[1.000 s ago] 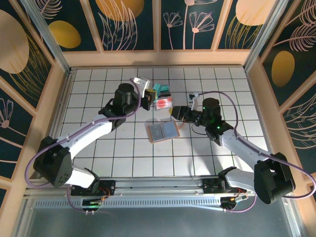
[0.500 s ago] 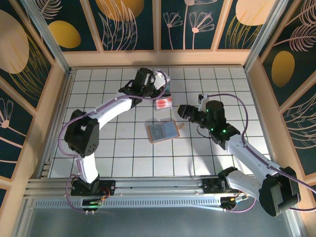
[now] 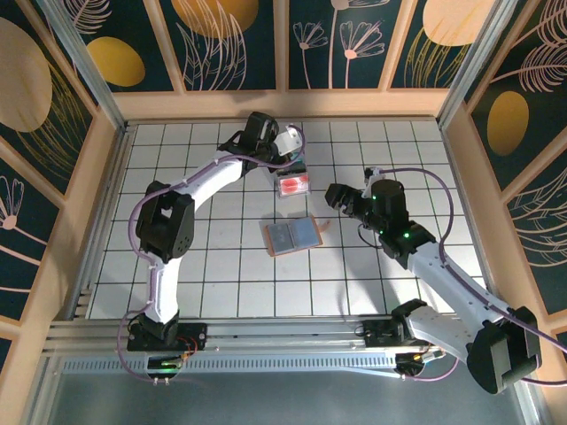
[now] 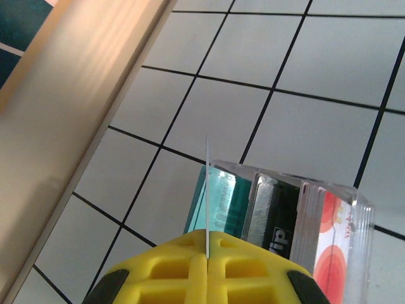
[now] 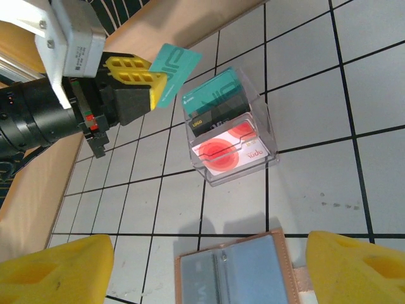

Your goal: Take the credit cards out of the card holder

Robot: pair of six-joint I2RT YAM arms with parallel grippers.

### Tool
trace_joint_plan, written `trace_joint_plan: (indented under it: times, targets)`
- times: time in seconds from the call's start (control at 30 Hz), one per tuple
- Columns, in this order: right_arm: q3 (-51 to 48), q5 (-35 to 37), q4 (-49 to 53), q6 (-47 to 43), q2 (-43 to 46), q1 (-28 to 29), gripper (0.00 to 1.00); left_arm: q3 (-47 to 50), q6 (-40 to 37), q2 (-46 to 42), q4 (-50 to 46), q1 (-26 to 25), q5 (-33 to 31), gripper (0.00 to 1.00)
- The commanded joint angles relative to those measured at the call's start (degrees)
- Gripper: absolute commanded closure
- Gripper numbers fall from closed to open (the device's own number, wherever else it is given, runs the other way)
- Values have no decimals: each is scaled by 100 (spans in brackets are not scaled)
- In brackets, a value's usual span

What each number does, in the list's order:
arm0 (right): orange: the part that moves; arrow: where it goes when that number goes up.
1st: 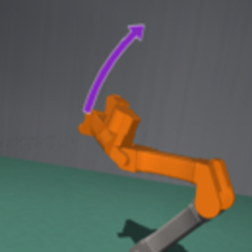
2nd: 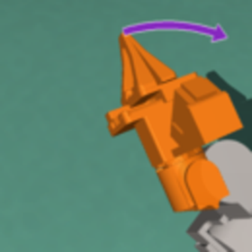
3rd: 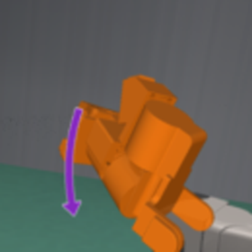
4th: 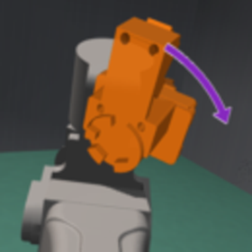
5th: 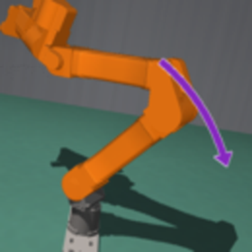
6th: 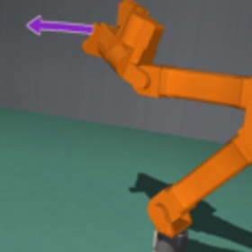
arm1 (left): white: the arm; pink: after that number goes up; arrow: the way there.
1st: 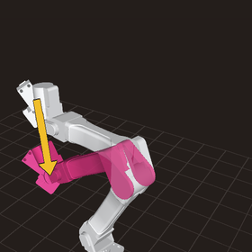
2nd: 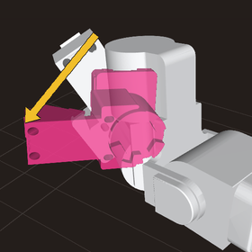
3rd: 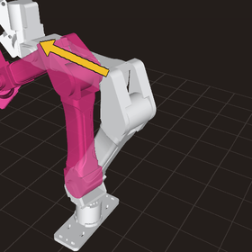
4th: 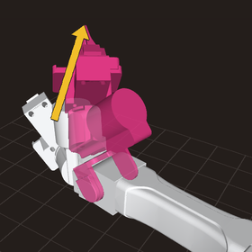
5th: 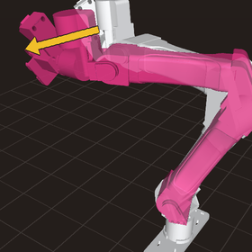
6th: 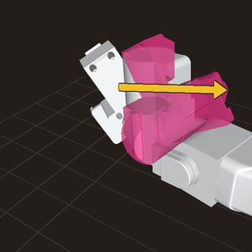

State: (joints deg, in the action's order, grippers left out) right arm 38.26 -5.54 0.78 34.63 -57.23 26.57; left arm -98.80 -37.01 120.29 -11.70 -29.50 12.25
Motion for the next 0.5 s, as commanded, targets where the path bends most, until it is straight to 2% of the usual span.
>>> trace_joint_plan:
  times: [0.0,0.47]
  targets:
    - [181,220,141,0,59,-38,20,-315,-458,228,-441,88,429,100]
    - [373,167,261,16,-171,-94,19,-813,-815,816,-648,129,394,100]
